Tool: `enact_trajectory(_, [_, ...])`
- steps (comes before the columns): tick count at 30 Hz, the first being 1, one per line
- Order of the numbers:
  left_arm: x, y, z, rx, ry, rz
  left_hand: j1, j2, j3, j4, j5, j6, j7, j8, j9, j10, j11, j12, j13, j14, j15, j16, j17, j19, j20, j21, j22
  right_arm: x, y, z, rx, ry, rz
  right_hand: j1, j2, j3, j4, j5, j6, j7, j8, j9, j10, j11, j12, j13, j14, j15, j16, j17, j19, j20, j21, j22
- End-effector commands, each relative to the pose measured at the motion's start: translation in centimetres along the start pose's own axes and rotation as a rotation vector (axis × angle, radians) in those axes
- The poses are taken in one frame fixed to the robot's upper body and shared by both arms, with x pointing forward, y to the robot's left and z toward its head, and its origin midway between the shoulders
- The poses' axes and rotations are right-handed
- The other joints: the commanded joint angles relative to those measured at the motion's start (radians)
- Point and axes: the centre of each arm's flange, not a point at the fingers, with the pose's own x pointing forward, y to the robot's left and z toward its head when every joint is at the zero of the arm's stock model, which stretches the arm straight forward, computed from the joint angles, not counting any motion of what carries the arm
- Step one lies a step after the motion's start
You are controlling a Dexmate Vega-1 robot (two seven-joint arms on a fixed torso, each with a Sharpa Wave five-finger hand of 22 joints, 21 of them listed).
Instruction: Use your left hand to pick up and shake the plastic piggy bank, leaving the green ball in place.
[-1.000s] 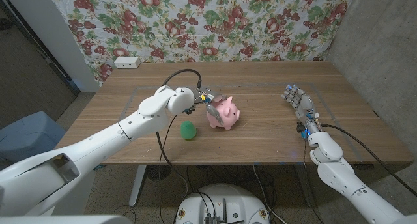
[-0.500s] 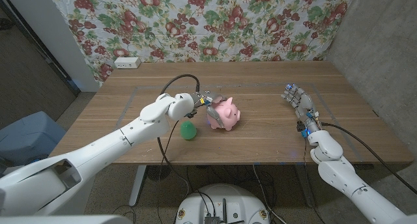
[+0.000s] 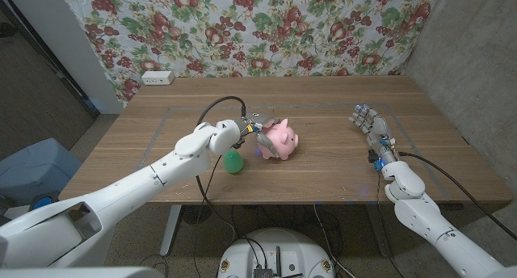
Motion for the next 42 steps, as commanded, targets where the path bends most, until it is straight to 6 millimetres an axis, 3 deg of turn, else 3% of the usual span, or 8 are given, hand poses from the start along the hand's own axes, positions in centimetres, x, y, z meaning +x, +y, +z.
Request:
enact_trajectory(1, [-0.3,0.8,-0.4,-0.010,0.002,0.057,0.556,0.489,0.000,0.002,0.010,0.548,-0.038,0.038,0.004,0.487,-0.138,0.006,0.008,0.322,-0.406,0.000,0.000,0.032,-0.087,0.012,0.006,0.1,0.2,0.0,-0.007,-0.001,0.002,-0.004,-0.004,0.003,0.005,-0.002,0.009,-0.001,0.004,0.006,0.003,0.000,0.007,0.002,0.011,0.000,-0.003,0.003,0.006,0.000,-0.006,0.003])
enact_trajectory(42, [-1.4,4.0,-2.5,-0.257,-0.016,0.401,0.564,0.487,-0.016,0.007,0.024,0.562,-0.040,0.043,-0.003,0.505,-0.142,0.005,0.052,0.373,-0.404,0.019,0.028,0.020,-0.100,0.094,0.026,1.7,1.1,0.4,-0.030,0.006,0.011,-0.007,-0.005,0.004,0.006,-0.003,0.010,-0.004,0.003,0.006,0.004,0.001,0.006,0.002,0.011,0.004,-0.005,0.002,0.008,0.001,-0.014,0.004])
